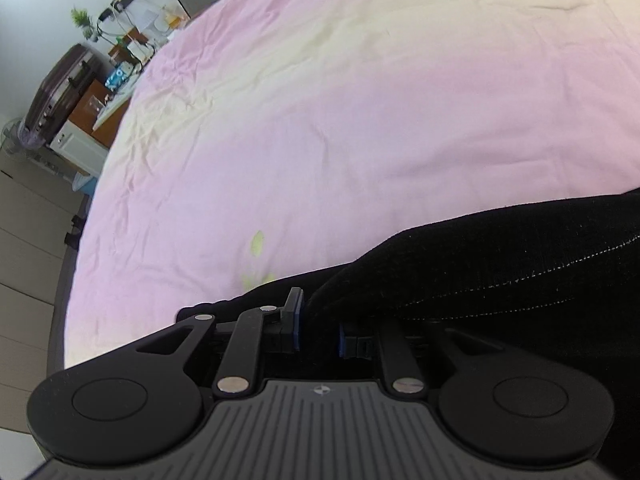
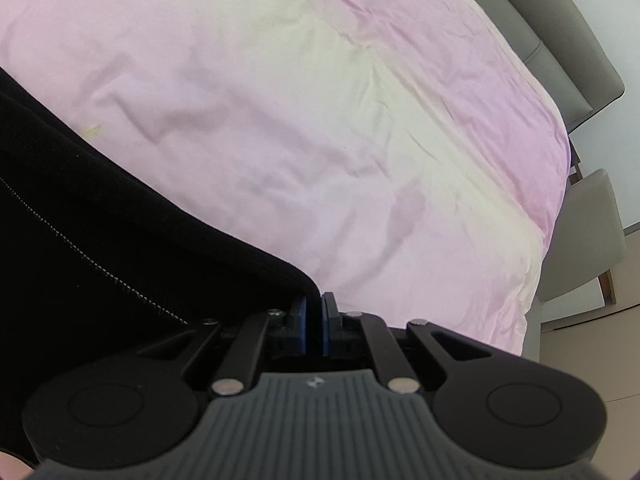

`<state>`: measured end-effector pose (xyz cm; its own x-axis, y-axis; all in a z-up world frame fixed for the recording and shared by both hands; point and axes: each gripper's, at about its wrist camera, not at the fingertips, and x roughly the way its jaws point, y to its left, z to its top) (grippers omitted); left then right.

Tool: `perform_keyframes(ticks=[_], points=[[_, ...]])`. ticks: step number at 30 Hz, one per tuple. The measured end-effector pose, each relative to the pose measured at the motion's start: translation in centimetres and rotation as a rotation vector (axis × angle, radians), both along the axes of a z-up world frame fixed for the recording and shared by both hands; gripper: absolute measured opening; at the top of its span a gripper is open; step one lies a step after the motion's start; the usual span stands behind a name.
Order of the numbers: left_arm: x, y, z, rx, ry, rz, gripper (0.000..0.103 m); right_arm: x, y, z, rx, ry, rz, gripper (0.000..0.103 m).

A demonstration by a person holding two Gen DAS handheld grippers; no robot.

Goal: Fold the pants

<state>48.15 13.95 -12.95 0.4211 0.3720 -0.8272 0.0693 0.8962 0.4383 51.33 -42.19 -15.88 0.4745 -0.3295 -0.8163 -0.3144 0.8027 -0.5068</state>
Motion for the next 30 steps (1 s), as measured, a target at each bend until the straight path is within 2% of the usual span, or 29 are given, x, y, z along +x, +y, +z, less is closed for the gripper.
perform_keyframes(ticks=[4,6,7,9,10,11,15,18,21,25,27,29,30], points=[[0.3,-0.2,-1.2,0.027,0.021,-0.019,0.03,1.0,0.4,-1.9,-0.012,0.048,-0.014,0.002],[0.3,0.0,-1.2,0.046,0.05,-0.045,0.042,1.2,0.2,-2.0,-0.005,0.051,-0.026,0.004],[0.3,0.1,-1.1,0.054,0.069,-0.053,0.052,1.2,0.1,-1.8,-0.001,0.052,-0.029,0.01],[0.3,0.4,0.1,0.053,0.071,-0.068,0.064,1.0,0.2,-1.3,-0.019,0.034,-0.027,0.032],[0.3,0.6,0.9,0.043,0.059,-0.07,0.072,0.8,0.3,-0.9,-0.024,0.025,-0.023,0.053],[0.4,0.8,2.0,0.033,0.035,-0.064,0.074,0.6,0.3,-0.6,-0.018,0.021,-0.021,0.06],[-0.4,2.1,6.1,-0.057,-0.067,0.001,0.077,-0.7,0.3,1.1,-0.004,0.007,-0.021,0.062],[-2.3,2.9,7.2,-0.067,-0.087,0.014,0.077,-2.3,-0.2,2.1,0.017,0.006,-0.048,0.065],[-5.2,3.8,7.1,-0.061,-0.095,0.019,0.077,-4.1,-2.3,3.5,0.1,0.003,-0.128,0.067],[-9.0,4.9,6.1,-0.056,-0.081,0.035,0.077,-7.0,-7.2,5.7,0.265,-0.032,-0.333,0.069],[-10.5,5.5,5.4,-0.089,-0.066,0.054,0.077,-8.8,-9.6,6.3,0.386,-0.056,-0.456,0.065],[-11.6,5.9,4.6,-0.118,-0.064,0.095,0.076,-10.1,-11.3,6.1,0.469,-0.074,-0.533,0.05],[-11.9,6.1,4.2,-0.129,-0.065,0.122,0.076,-10.7,-12.1,5.8,0.496,-0.086,-0.57,0.05]])
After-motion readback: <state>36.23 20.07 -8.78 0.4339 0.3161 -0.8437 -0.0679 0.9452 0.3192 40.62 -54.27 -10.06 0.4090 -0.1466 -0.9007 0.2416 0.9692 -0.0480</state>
